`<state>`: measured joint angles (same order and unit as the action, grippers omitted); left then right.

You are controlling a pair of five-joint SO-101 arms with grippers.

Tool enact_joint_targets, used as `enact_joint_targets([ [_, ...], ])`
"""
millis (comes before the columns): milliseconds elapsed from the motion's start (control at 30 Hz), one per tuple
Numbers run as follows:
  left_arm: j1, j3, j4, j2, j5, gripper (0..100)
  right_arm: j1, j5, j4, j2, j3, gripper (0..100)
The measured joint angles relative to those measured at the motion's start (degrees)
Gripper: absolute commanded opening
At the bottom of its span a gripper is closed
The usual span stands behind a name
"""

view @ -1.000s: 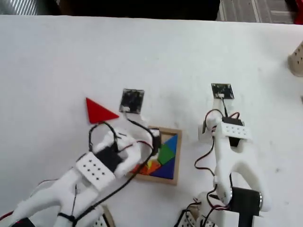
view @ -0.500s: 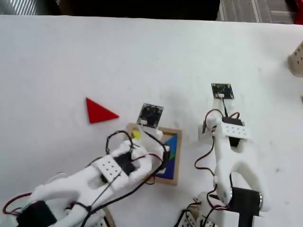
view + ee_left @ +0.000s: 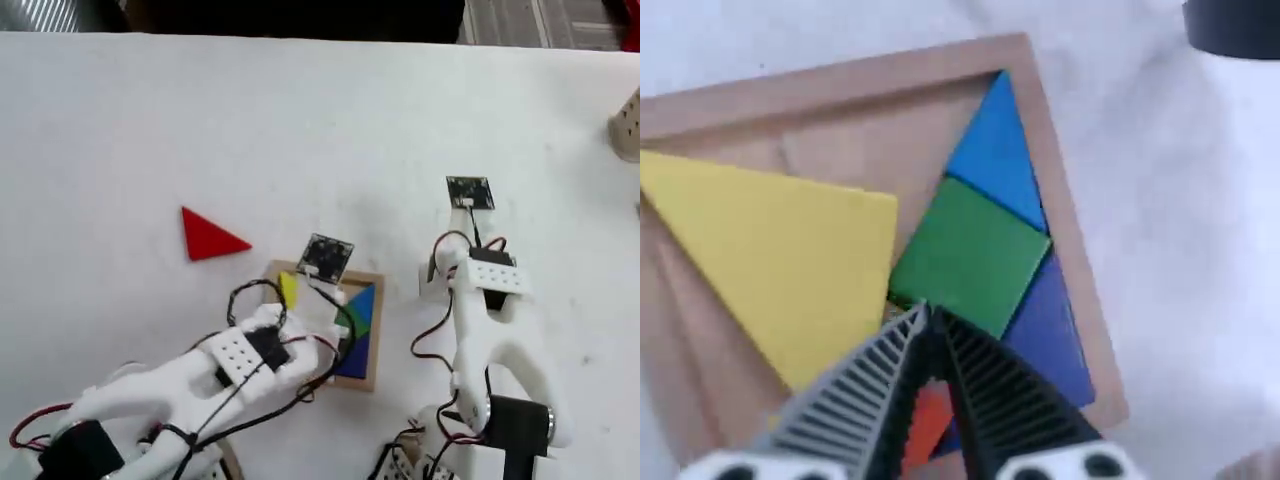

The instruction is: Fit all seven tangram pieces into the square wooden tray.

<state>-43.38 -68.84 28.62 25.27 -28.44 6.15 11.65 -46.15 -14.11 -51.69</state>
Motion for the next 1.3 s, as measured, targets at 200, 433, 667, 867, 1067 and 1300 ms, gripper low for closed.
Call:
enact_joint_targets([
  [200,8.4,0.0,3.2,2.5,0.4,2,0.0,0.0,0.0,0.0,0.0,3.9],
  [433,12.7,-0.1,7.1,8.9,0.4,2,0.0,0.0,0.0,0.0,0.0,3.9],
  [667,12.9,-0.5,12.5,17.1,0.4,2,0.0,0.0,0.0,0.0,0.0,3.9],
  [867,13.5,-7.9,10.6,19.0,0.5,2,0.0,0.0,0.0,0.0,0.0,3.9],
  [1067,16.4,-9.4,8.2,19.4,3.0,2,0.0,0.0,0.0,0.0,0.0,3.9],
  [1300,17.1,-12.0,2.5,19.4,4.4,2,0.0,0.0,-0.7,0.0,0.0,3.9],
])
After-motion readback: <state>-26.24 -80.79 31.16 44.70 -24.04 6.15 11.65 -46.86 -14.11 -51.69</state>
